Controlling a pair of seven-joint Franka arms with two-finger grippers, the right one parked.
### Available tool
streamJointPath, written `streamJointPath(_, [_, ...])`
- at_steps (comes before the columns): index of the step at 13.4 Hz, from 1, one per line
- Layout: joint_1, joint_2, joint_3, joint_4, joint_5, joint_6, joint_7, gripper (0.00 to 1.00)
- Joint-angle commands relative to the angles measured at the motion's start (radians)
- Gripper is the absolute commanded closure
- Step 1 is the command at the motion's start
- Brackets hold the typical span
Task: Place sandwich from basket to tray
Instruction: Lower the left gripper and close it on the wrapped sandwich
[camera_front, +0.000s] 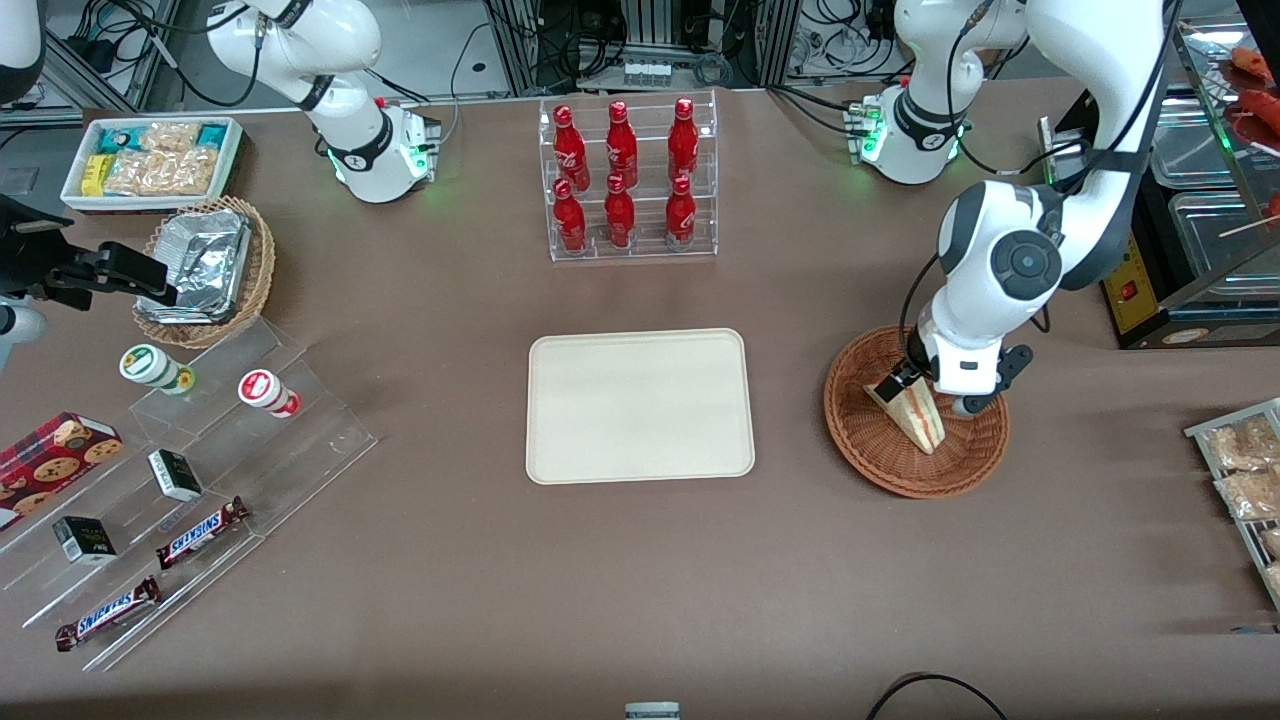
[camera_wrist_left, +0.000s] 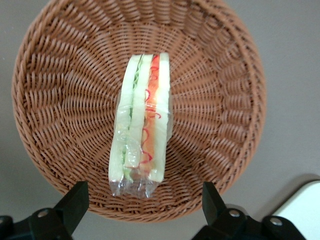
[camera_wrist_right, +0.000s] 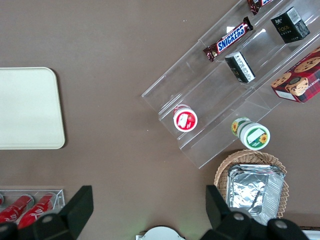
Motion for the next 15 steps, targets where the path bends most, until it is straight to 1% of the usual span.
streamJointPath(1, [-0.003, 0.024, 0.004, -0.003, 0.013, 0.019, -0.019, 0.0])
streamJointPath(4, [0.002, 0.058, 0.009, -0.002, 0.021, 0.048, -0.013, 0.0])
streamJointPath(6, [0.004, 0.067, 0.01, -0.002, 0.055, 0.048, -0.015, 0.0])
streamJointPath(8, [0.005, 0.077, 0.01, 0.0, 0.059, 0.049, -0.016, 0.0])
streamJointPath(9, [0.005, 0.083, 0.012, 0.001, 0.059, 0.054, -0.016, 0.11])
streamJointPath(10, [0.005, 0.084, 0.012, 0.0, 0.061, 0.054, -0.016, 0.4])
streamJointPath(11, [0.004, 0.093, 0.012, 0.0, 0.063, 0.054, -0.015, 0.76])
streamJointPath(12, [0.004, 0.095, 0.012, 0.0, 0.066, 0.052, -0.012, 1.0])
streamJointPath(13, [0.005, 0.095, 0.01, 0.003, 0.087, 0.045, -0.01, 1.0])
streamJointPath(15, [0.004, 0.087, 0.01, 0.012, 0.092, 0.037, -0.007, 1.0])
